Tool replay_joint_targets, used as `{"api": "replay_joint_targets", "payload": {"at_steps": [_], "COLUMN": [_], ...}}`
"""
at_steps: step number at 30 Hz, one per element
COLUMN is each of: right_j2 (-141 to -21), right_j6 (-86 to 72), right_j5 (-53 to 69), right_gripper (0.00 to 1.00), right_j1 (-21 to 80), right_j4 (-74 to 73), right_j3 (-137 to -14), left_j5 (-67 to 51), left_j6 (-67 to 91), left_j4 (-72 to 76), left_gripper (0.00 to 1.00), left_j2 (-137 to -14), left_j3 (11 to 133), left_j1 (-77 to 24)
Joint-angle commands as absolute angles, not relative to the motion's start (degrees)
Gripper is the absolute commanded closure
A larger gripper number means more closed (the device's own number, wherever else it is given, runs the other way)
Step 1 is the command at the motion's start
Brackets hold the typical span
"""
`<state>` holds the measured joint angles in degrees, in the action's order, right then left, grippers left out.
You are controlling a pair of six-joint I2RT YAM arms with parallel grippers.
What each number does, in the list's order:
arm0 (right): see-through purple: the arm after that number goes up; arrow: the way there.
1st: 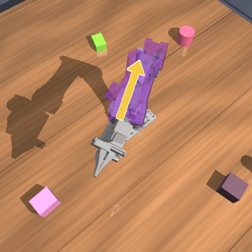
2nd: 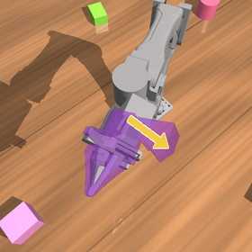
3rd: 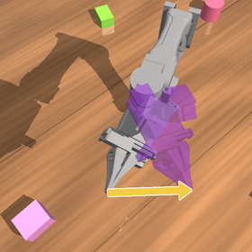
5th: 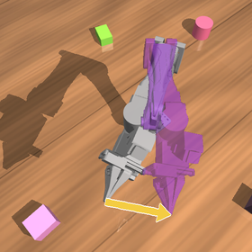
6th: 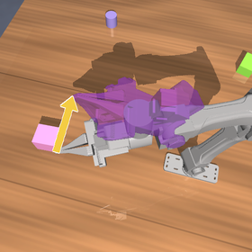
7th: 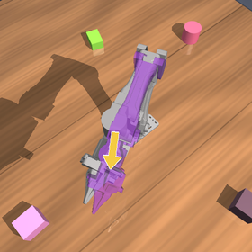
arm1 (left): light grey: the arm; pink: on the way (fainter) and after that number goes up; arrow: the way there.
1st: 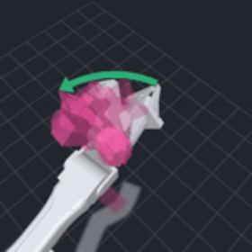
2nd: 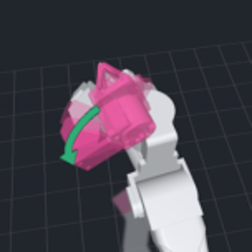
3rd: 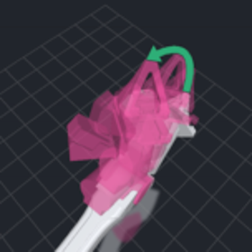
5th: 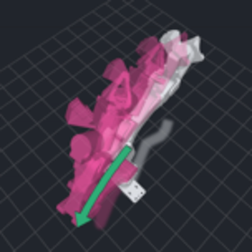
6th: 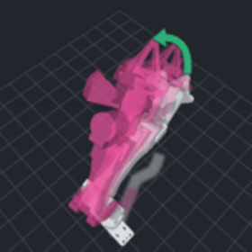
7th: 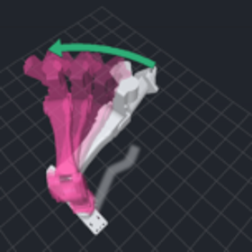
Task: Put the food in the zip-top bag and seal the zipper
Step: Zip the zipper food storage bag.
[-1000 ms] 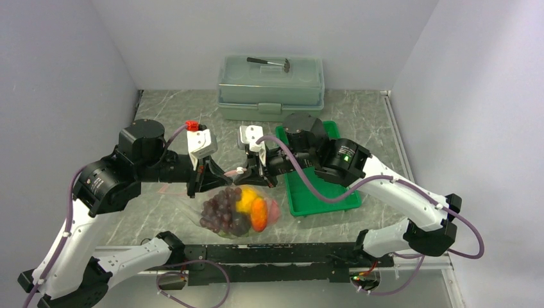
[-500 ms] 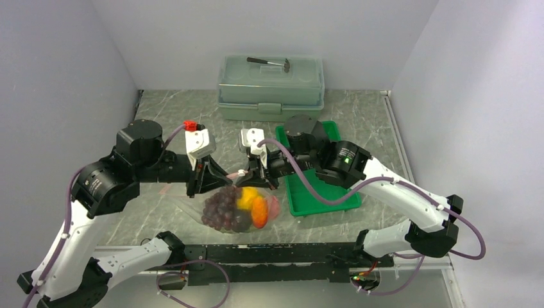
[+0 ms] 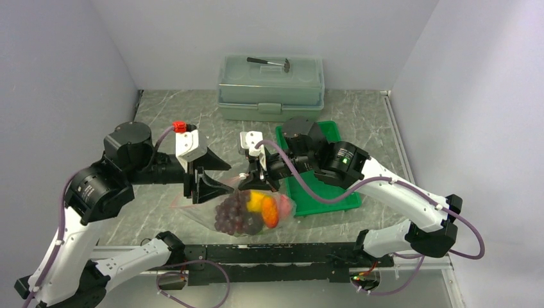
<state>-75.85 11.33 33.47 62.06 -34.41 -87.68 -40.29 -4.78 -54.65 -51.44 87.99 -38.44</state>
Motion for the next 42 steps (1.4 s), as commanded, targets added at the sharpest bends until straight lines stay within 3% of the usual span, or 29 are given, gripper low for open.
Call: {"api": "replay_joint_targets", "payload": {"at_steps": [1,8,13,42], "right_j2": [-74.37,-76.36,-77.20,-76.55], "right_j6": [10.31,9.55,8.78,6.42], "right_j5": [35.87,38.19,40.41,42.54], "right_gripper": [1.00,1.00,1.00,1.00], "right_j1": [62.14,62.14,62.14,62.08], "right_j4": [-31.73,-32.53,-31.75,-30.41], "right_j3": [-89.62,-91.75,-92.38,-93.33], "left_j5": [-42.60,-42.48,-43.10,-48.07], "left_j6": [-4.33,-3.45,-3.40,-5.38], "left_j4": [-49.42,-45.95,-44.67,-47.15], "left_gripper": [0.34,0.23,0.23,0.48], "left_j2": [-50.29,-50.59,-51.42,-53.00], "left_j3": [87.43,85.94,85.69,84.02], "left_j1": [-38.30,-38.31,-38.32,-38.31]}}
